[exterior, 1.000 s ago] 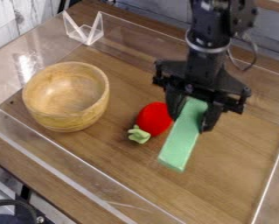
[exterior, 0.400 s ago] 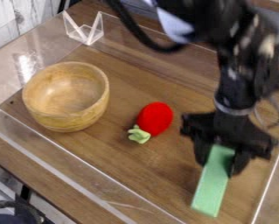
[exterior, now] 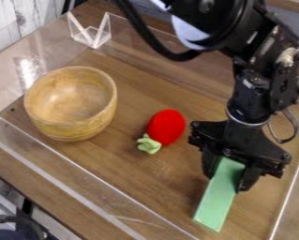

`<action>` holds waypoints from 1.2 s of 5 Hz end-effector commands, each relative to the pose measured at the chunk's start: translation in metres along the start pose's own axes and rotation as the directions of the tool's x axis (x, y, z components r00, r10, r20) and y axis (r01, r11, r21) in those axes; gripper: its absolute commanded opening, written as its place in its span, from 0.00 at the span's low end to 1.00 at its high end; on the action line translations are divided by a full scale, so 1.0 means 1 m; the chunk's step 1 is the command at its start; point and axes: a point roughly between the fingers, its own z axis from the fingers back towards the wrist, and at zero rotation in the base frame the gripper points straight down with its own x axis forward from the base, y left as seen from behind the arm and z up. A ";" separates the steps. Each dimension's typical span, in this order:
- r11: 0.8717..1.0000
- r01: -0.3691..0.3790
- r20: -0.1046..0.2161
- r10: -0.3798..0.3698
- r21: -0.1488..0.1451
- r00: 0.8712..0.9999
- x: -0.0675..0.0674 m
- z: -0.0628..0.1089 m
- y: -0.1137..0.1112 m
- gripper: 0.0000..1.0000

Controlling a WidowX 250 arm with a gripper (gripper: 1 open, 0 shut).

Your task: Remove the green block from the brown bowl and put it on the table

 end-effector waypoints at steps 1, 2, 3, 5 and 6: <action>1.000 0.017 0.036 -0.017 -0.011 0.999 0.005 0.015 -0.003 0.00; 0.999 0.041 0.029 -0.041 -0.001 0.999 0.010 0.030 -0.007 0.00; 0.998 0.053 0.026 -0.053 -0.023 0.998 0.016 0.036 -0.009 0.00; 0.999 -0.013 0.011 0.013 -0.034 1.000 0.017 0.034 -0.008 0.00; 0.999 0.012 0.002 -0.012 -0.038 1.000 0.016 0.038 0.003 0.00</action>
